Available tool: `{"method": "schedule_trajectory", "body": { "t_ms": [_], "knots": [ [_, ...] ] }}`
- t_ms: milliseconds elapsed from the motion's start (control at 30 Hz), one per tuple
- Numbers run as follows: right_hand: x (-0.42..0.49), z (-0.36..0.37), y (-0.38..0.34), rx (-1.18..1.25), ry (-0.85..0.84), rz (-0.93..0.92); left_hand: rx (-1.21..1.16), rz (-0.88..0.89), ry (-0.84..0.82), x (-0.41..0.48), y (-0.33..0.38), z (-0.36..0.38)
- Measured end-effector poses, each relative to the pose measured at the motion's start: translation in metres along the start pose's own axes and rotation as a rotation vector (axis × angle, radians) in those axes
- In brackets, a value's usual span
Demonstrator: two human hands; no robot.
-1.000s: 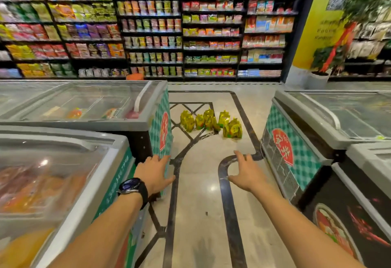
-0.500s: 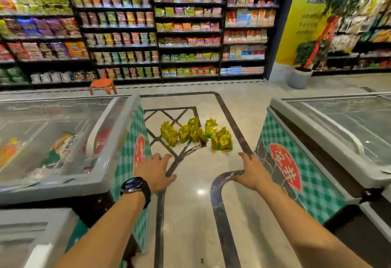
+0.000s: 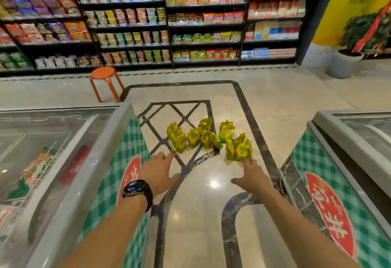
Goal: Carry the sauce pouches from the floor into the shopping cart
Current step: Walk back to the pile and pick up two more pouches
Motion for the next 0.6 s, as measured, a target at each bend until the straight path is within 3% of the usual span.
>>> {"method": "schedule_trajectory", "body": {
  "t_ms": [233,600],
  "knots": [
    [0.166,-0.007,-0.042,0.01,-0.038,0.048,-0.022,-0.034,-0.077,0.182,-0.074,0.014],
    [0.398,-0.022,-0.081,0.06,-0.146,0.131,-0.029,-0.059,-0.218,0.415,-0.129,0.036]
  ]
}}
Point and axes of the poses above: each hand's wrist, its own x-axis towards the middle knuckle, its own z-axis out of the palm, y = z × x, the point moved 4 cm from there along x, towards the middle knuckle, and after that the axes turned 5 degrees about z, right-handed, at the moved point
